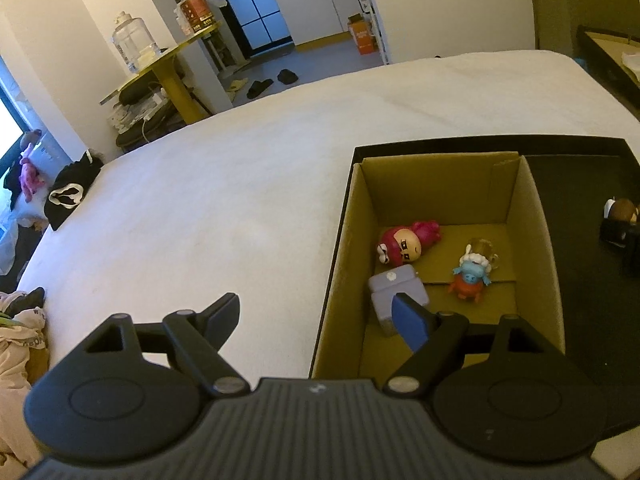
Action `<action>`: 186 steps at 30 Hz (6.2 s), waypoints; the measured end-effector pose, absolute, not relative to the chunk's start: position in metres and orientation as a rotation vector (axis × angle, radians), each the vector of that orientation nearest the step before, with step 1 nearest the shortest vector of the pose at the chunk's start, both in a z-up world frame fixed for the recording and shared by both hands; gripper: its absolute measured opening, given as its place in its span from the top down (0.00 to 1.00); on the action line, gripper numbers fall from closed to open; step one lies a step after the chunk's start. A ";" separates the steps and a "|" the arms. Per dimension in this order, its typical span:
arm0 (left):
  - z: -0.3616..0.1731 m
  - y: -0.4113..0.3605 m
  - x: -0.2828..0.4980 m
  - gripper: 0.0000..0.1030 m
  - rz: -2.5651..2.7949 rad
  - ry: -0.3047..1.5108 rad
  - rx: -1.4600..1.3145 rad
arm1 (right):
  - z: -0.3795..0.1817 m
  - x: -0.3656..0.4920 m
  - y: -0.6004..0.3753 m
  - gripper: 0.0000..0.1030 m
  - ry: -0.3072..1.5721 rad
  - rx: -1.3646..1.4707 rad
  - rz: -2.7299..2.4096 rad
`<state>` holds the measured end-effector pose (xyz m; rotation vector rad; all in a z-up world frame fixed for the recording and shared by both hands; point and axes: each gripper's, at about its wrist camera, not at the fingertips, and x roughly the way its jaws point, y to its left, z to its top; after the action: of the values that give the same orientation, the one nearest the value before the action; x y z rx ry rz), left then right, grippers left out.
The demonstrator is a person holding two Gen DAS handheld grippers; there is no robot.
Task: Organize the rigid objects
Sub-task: 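Lift the doll figure with the right gripper and carry it over the box, then open the right gripper to drop the doll figure into the box, then move the right gripper to the green cube and close on it, then lift the green cube with the right gripper and carry it over the box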
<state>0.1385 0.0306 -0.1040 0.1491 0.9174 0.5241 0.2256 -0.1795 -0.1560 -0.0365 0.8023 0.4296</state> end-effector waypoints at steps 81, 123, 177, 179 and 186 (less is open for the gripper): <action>-0.136 0.092 0.122 0.93 0.250 0.885 -0.104 | -0.116 0.199 -0.079 0.33 0.690 -0.106 0.457; -0.121 0.020 0.139 0.16 0.516 0.903 0.312 | -0.167 0.230 -0.219 0.08 0.805 0.046 0.071; -0.114 0.051 0.119 0.16 0.462 0.870 0.100 | -0.118 0.202 -0.178 0.52 0.659 -0.103 0.265; -0.116 0.053 0.119 0.16 0.457 0.872 0.093 | -0.113 0.201 -0.172 0.52 0.657 -0.096 0.281; -0.118 0.055 0.115 0.16 0.435 0.850 0.089 | -0.096 0.198 -0.150 0.52 0.623 -0.099 0.330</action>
<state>0.1151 0.0547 -0.1178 0.0886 0.8496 0.4349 0.1975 -0.1505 -0.0964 -0.0987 0.6233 0.3302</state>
